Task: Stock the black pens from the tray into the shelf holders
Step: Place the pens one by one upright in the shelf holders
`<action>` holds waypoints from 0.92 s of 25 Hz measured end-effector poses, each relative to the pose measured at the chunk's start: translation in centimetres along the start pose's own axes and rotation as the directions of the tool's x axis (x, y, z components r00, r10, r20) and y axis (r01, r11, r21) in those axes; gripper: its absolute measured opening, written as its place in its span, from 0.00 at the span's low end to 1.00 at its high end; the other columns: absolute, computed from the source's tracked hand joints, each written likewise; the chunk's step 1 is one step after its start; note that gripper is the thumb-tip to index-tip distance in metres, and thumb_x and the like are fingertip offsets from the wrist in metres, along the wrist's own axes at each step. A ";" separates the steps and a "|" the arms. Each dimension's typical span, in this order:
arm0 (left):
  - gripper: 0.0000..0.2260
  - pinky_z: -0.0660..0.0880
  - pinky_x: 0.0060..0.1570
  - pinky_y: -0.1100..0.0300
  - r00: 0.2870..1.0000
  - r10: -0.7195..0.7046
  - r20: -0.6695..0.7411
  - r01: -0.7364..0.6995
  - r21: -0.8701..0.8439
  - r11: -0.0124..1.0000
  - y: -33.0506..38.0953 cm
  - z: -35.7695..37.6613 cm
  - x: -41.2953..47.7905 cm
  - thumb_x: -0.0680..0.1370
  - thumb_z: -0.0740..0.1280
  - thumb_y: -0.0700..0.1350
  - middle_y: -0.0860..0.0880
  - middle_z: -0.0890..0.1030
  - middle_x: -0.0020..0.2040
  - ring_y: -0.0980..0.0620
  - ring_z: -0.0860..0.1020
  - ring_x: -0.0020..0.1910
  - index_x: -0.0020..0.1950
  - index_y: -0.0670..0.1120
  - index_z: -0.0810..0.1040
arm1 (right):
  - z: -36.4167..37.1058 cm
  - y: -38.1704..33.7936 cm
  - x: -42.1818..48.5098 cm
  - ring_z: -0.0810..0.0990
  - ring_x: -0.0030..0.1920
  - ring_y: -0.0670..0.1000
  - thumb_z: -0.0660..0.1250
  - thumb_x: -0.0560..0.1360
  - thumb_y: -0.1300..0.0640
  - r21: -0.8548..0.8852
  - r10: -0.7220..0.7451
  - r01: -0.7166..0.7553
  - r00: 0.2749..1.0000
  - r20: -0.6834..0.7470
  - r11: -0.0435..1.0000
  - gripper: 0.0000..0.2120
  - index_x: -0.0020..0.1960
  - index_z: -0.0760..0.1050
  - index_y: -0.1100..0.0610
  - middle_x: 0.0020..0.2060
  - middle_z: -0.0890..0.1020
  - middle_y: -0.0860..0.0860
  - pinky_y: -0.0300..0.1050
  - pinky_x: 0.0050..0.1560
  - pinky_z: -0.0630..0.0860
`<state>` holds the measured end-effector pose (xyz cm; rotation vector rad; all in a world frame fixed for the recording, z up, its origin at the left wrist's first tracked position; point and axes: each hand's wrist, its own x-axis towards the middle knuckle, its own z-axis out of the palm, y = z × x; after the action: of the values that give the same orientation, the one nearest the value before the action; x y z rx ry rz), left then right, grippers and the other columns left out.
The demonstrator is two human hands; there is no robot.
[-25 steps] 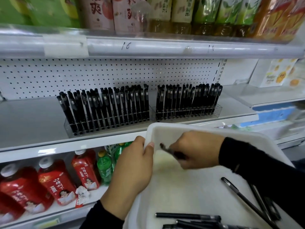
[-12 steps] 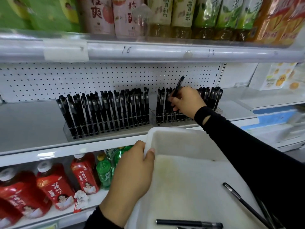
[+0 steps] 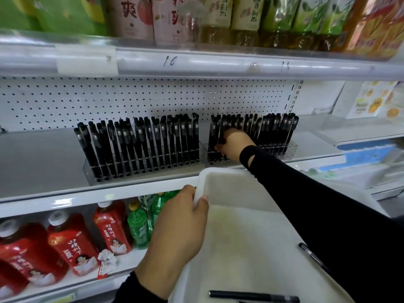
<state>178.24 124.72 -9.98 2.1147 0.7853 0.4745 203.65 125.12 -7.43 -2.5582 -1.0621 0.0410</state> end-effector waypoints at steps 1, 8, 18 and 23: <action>0.10 0.78 0.44 0.51 1.000 -0.001 -0.001 0.001 -0.001 1.000 0.1 0.0 -0.1 0.82 0.59 0.55 0.53 0.80 0.39 0.53 0.79 0.39 0.47 0.52 0.75 | -0.1 -0.3 0.2 0.79 0.46 0.57 0.69 0.79 0.52 -0.027 0.014 -0.014 1.000 0.019 1.000 0.13 0.54 0.78 0.63 0.43 0.78 0.55 0.43 0.43 0.70; 0.11 0.77 0.42 0.52 1.000 0.002 -0.009 -0.002 -0.012 1.000 0.0 -0.2 -0.2 0.82 0.59 0.55 0.52 0.79 0.38 0.53 0.78 0.38 0.46 0.51 0.74 | -0.4 0.1 -0.6 0.79 0.39 0.53 0.75 0.73 0.47 0.022 0.058 -0.057 0.997 -0.044 0.998 0.16 0.40 0.75 0.58 0.33 0.78 0.51 0.40 0.34 0.71; 0.10 0.78 0.44 0.50 1.000 0.021 0.002 -0.021 -0.013 1.000 0.0 -0.2 -0.4 0.82 0.58 0.55 0.53 0.81 0.40 0.54 0.79 0.39 0.47 0.53 0.74 | -4.6 1.1 -9.3 0.78 0.34 0.43 0.69 0.76 0.43 -0.128 -0.197 0.203 0.979 0.055 0.971 0.15 0.37 0.77 0.51 0.32 0.80 0.45 0.41 0.36 0.73; 0.10 0.71 0.34 0.56 0.998 0.048 0.030 -0.049 0.007 0.999 0.5 0.4 -0.3 0.82 0.59 0.55 0.52 0.79 0.36 0.55 0.77 0.36 0.46 0.52 0.75 | -7.5 1.5 -14.2 0.78 0.36 0.40 0.70 0.75 0.44 -0.068 -0.322 0.315 0.935 -0.146 0.947 0.11 0.37 0.75 0.47 0.33 0.80 0.41 0.40 0.39 0.74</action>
<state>178.46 124.00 -9.83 2.1475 0.7212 0.4648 195.75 111.88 -2.57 -2.3473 -1.4125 -0.2651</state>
